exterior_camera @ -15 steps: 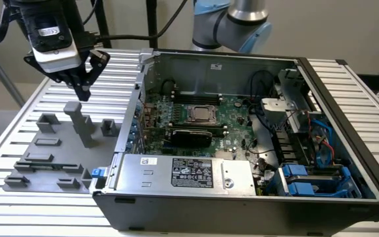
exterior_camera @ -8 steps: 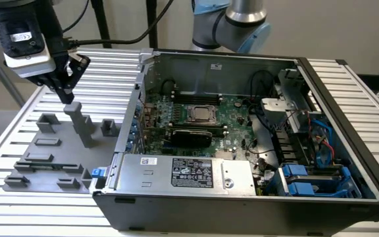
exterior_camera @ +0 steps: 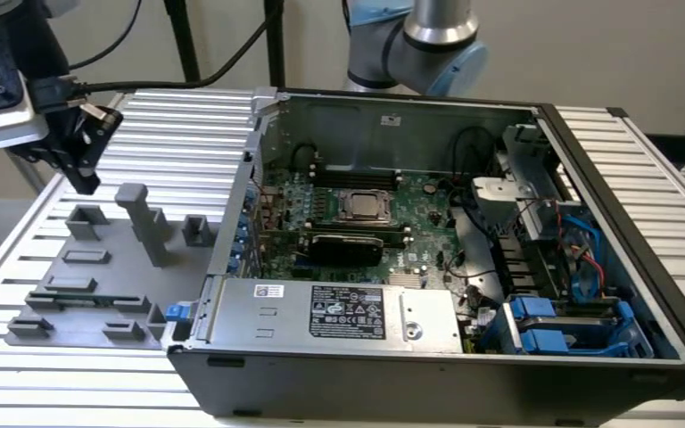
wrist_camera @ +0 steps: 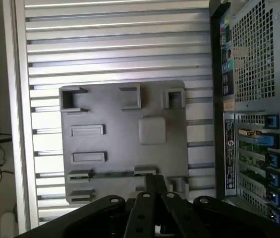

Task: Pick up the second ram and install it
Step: 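Reach for the second ram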

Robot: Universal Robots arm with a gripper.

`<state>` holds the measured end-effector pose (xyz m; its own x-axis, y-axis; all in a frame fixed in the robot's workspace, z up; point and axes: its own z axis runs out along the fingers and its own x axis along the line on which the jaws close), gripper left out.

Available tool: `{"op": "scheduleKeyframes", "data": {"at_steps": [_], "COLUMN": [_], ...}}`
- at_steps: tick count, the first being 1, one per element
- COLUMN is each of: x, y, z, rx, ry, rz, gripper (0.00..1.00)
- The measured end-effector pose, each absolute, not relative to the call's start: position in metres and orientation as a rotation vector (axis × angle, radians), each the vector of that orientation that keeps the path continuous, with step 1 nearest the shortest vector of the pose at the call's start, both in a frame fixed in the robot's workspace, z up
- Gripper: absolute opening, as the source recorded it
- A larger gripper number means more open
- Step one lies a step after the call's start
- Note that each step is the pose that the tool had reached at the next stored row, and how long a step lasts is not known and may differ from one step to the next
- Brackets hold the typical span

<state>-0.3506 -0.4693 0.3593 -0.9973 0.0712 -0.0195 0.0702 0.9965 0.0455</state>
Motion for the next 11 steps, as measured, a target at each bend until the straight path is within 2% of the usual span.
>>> {"op": "scheduleKeyframes", "data": {"at_steps": [11], "x": [-0.388], "y": [-0.483], "z": [0.351], "rx": [0.110], "ry": [3.119], "rz": [0.070], "gripper": [0.11]}}
